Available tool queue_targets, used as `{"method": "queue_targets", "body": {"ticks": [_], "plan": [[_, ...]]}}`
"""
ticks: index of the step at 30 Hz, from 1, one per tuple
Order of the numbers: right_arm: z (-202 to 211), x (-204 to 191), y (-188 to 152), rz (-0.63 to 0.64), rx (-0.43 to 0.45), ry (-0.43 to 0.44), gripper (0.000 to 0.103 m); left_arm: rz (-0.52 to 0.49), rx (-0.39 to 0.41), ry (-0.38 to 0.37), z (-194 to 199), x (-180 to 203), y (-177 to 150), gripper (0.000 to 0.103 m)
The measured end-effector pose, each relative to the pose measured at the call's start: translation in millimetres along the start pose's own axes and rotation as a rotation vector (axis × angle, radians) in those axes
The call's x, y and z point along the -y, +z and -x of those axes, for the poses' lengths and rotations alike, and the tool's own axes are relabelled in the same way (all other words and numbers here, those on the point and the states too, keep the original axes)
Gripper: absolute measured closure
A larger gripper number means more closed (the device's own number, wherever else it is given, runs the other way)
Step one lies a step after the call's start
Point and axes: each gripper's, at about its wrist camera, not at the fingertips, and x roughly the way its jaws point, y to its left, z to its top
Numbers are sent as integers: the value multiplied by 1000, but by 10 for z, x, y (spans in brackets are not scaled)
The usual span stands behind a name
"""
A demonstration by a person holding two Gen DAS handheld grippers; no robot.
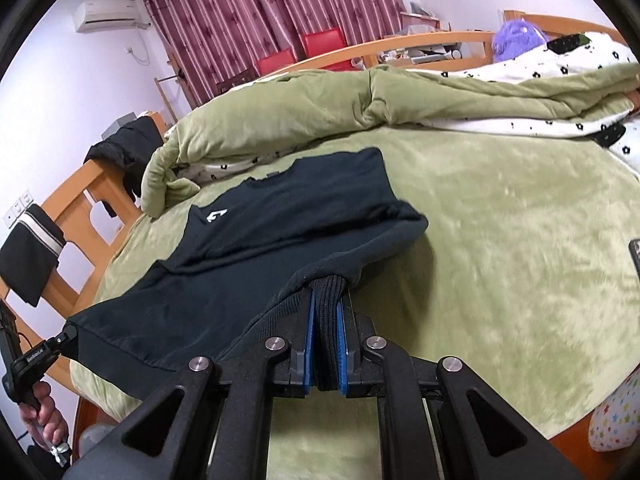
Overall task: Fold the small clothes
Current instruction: 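Lift the held hem with both tools and fold it toward the collar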
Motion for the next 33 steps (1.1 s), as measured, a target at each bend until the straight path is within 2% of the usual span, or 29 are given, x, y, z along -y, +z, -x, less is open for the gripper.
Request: {"method": "queue_targets", "body": {"ticks": [5,13,17,24,33], "plan": [[-33,1,229,-13,-3,3,93,16,22,-11,-100,5,186,96],[-405,223,586,-137,20,27,93,85,26,-38,-562,-65,600,96],[-708,284,798,-177,35,46,93,99,26,-40,-865,-68,817,96],[-1324,329,1145,-200,31,57,93,66,34,-7,-1434,8,1107,96],[-2039,409,1390,-144,29,33,93,73,19,20,-2163,-25,1294,96]]}}
